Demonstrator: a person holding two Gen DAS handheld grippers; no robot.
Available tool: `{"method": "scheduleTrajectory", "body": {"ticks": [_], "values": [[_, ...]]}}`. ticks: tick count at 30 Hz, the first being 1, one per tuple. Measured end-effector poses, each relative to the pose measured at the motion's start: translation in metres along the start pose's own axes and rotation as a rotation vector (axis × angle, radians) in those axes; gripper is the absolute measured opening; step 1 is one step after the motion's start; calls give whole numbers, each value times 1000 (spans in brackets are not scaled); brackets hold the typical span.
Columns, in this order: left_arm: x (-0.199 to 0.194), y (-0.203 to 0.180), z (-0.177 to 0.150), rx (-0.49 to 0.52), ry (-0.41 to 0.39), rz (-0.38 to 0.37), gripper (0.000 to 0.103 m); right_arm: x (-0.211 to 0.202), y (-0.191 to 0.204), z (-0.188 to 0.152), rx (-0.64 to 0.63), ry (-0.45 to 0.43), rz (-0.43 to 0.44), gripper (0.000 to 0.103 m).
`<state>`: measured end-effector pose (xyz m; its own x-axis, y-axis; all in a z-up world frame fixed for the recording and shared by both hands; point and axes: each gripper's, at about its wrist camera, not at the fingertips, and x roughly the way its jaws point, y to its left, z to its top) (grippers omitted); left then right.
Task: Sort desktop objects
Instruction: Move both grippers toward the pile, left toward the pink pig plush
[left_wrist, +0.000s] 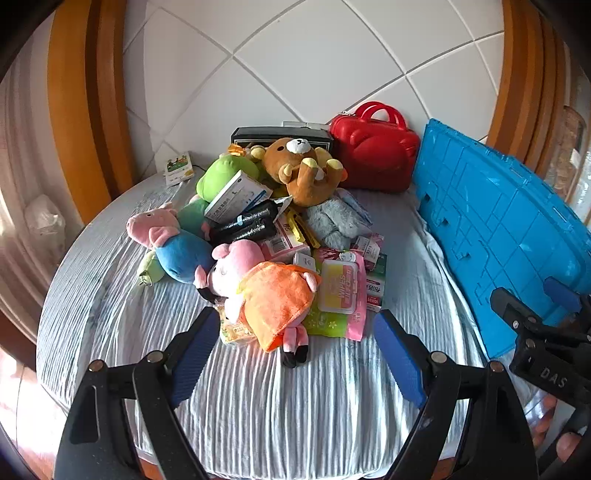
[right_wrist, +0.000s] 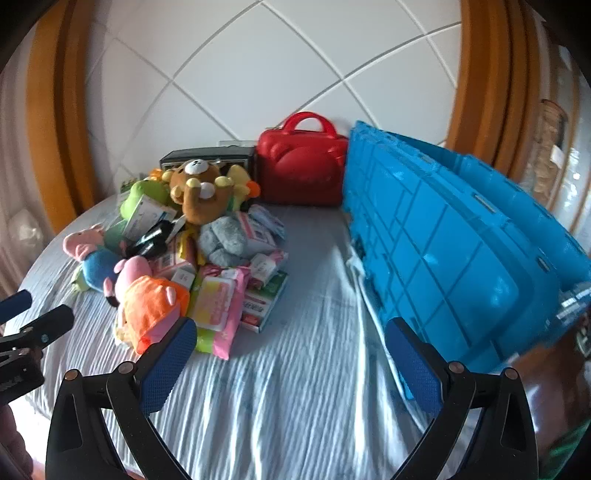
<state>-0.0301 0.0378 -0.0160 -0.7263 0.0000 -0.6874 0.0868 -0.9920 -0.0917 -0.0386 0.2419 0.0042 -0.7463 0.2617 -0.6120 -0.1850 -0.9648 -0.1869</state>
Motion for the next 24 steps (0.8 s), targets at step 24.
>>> {"method": "scheduleTrajectory", "body": {"ticks": [24], "values": [[71,37,-26,-364,217,448,85,113,-38,0,-89,147,336,103]]}}
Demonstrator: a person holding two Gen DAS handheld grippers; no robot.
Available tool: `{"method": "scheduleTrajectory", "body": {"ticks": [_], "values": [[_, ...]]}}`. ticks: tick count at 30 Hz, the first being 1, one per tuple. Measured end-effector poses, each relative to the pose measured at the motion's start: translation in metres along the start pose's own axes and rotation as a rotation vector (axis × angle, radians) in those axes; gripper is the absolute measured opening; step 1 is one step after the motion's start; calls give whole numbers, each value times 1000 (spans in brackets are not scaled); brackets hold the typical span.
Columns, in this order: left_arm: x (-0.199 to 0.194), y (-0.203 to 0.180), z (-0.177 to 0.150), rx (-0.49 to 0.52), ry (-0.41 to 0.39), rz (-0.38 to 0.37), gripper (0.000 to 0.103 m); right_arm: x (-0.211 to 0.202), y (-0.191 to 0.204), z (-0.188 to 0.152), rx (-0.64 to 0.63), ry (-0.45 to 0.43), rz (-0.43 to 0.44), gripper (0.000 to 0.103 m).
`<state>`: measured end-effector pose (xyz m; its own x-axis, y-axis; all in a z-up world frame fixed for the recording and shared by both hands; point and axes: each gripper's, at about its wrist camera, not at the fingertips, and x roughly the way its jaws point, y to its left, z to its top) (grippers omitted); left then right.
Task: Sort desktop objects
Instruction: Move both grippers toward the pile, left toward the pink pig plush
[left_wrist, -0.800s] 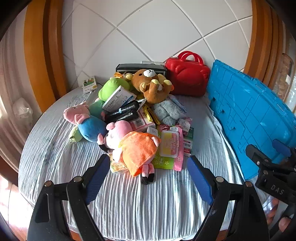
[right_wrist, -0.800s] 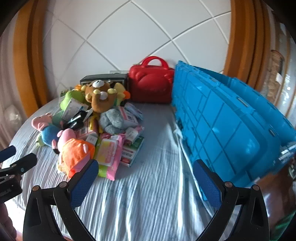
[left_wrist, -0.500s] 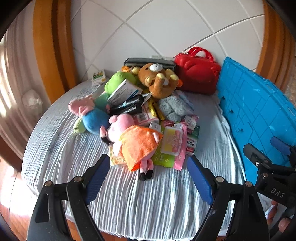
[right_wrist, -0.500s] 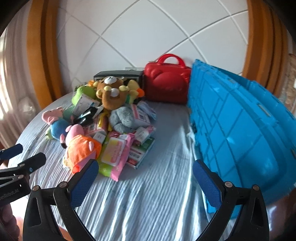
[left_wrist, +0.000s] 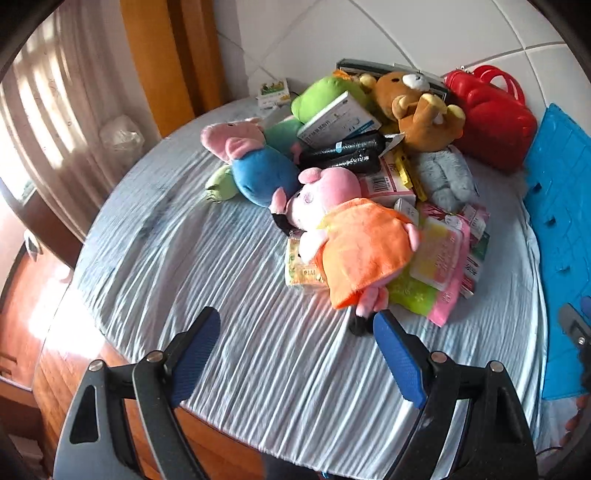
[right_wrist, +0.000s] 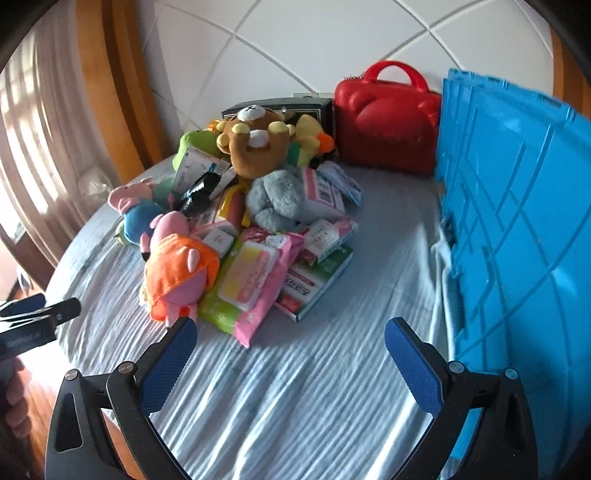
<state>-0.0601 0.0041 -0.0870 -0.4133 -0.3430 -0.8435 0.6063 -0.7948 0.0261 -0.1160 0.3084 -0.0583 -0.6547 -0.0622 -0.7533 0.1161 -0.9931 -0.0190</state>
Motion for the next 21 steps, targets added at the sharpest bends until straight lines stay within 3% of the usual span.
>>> {"method": "scheduleTrajectory", "body": {"ticks": [5,7,9,13,17,21], "values": [[51,4,42,-39,74,-71,85,15,-6,5,72,52,-89,103],[66,7,57,-108,88,-49,85,20,-6,5,87,64,-111,103],[76,11,66,-99,78,-60,85,30,-6,5,99,93,-137,103],[98,17,68,0,115,-30,85,55,-10,-1,173,154,-151,103],[114,19,83,-56,153,-82,85,76,-7,-3,212,214,-141,103],[128,10,107,-103,174,-105,85,77,2,2,192,209,-145,103]]}}
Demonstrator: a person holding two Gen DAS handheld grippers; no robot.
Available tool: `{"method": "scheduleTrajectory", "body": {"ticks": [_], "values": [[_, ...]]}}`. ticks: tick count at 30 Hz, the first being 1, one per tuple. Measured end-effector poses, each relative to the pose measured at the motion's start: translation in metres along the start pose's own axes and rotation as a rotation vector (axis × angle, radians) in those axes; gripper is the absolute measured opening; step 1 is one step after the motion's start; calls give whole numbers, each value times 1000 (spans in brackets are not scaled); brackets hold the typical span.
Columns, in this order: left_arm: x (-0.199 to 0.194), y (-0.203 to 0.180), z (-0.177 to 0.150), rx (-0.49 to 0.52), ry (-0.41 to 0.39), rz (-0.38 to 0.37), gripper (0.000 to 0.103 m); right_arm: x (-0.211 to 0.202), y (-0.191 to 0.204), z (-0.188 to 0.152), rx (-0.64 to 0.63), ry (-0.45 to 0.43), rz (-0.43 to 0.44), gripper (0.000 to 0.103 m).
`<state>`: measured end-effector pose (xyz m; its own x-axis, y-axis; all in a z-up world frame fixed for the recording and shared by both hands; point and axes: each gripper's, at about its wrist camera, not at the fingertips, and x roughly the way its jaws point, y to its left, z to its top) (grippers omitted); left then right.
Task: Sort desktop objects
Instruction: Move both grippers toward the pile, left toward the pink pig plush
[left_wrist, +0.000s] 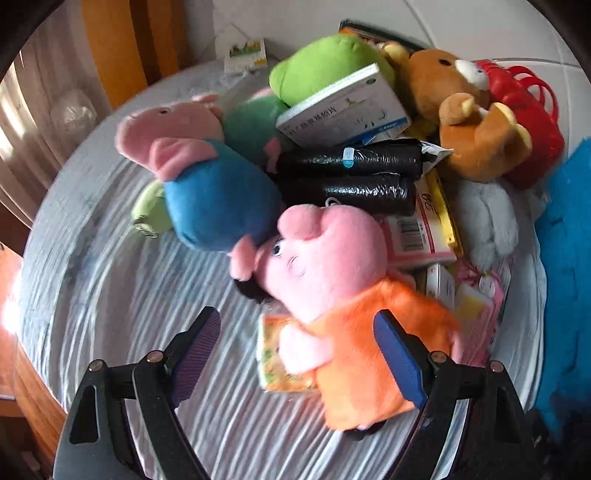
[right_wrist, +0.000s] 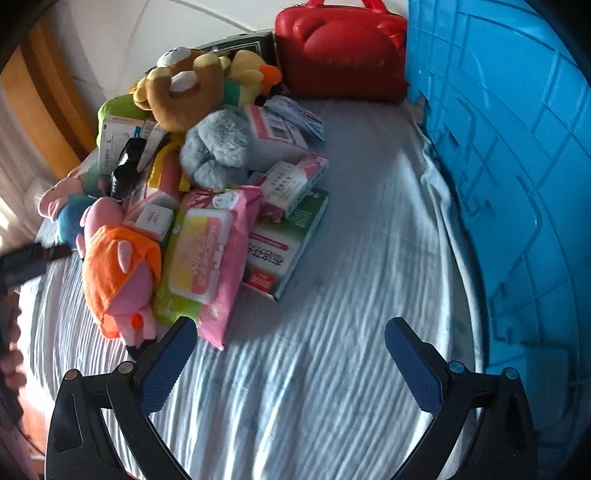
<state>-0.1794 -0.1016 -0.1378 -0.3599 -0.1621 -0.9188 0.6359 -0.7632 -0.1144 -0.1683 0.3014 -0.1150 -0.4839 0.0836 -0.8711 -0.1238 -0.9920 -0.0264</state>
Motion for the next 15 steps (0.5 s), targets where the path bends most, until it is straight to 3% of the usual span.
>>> {"method": "scheduleTrajectory", "body": {"ticks": [4,9,12,15], "values": [[4,-8,9,-21,27,-44,85,1,-1,2,-7,-9,-19,103],[37,-34,14,-8,97,-15,85,10,-8,7,8,15,-18,103],[49,-36,11,-25,67,-30,90,15,-9,14,1,13,-12,103],[63,-36,10,-21,62,-17,103,25,-10,22,17,26,2,103]]}}
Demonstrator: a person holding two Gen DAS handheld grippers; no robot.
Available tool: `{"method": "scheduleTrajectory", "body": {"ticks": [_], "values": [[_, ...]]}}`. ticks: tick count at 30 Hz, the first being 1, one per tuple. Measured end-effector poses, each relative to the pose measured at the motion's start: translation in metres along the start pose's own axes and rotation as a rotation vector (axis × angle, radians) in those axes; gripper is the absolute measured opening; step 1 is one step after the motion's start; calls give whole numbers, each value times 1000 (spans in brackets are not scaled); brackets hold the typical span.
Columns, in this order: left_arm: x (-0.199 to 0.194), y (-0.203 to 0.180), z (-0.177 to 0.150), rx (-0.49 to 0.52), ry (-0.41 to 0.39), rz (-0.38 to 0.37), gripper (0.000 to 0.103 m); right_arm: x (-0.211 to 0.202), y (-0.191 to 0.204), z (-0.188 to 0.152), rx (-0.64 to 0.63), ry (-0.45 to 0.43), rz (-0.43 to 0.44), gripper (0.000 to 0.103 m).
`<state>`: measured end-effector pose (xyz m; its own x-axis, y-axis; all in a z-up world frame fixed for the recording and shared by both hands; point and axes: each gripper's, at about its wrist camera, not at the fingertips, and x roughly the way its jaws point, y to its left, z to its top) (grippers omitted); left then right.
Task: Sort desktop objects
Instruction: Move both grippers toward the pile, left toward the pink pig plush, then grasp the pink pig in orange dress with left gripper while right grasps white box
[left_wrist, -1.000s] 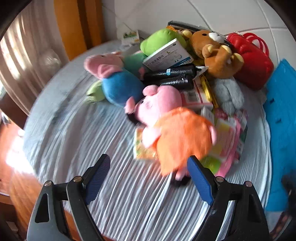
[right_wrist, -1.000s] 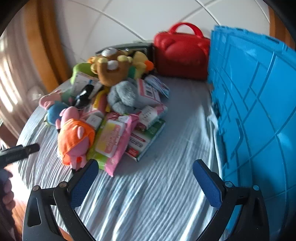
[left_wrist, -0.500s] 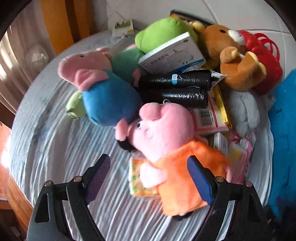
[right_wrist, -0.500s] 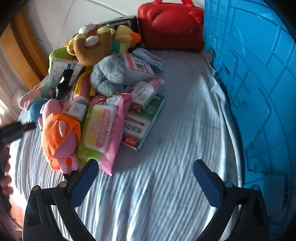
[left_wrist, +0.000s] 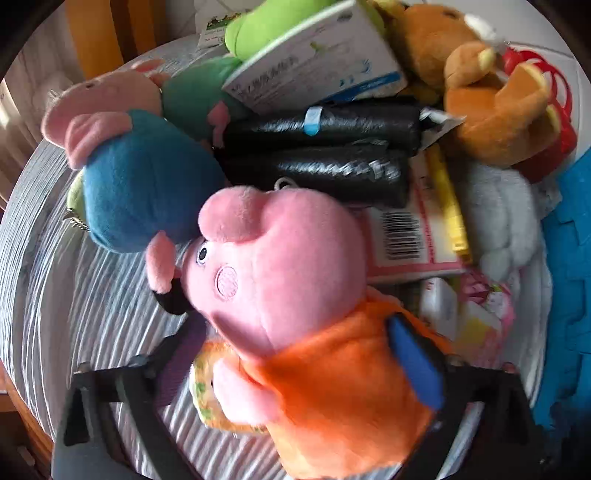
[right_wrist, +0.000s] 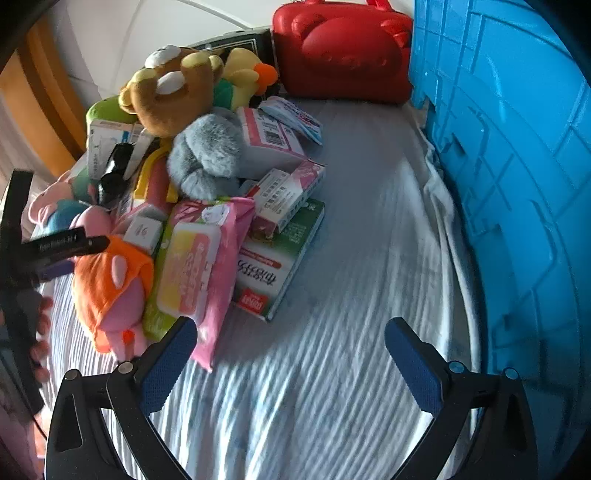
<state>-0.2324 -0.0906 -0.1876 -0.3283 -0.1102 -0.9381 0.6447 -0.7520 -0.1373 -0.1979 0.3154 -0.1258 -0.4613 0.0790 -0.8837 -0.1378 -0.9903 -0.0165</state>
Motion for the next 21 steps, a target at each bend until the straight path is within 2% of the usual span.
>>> {"method": "scheduleTrajectory", "body": {"ticks": [3,4,5,7,9,12,14,17,19,21], "values": [[12,-2,5,35,22,-12,102,11,3,9,27,20,53,103],[7,-2,5,32,16,-20,93,13,5,11,30,23,65,103],[2,-2,4,36,13,-20,88,16,8,14,28,27,73,103],[-17,1,0,63,-9,-54,63,19,15,21,18,32,90,103],[-34,4,-6,103,-34,-63,53,23,26,28,-2,34,139,103],[-44,8,-13,116,-43,-71,52,29,46,37,-22,47,208,97],[-42,6,-11,90,-54,-92,53,34,56,40,-26,55,217,86],[-33,-3,-2,26,-27,-92,70,33,60,40,-30,49,192,86],[-16,-8,5,-31,19,-70,90,34,55,40,-24,53,174,86],[1,-8,10,-83,66,-33,96,33,45,38,-7,61,152,87]]}}
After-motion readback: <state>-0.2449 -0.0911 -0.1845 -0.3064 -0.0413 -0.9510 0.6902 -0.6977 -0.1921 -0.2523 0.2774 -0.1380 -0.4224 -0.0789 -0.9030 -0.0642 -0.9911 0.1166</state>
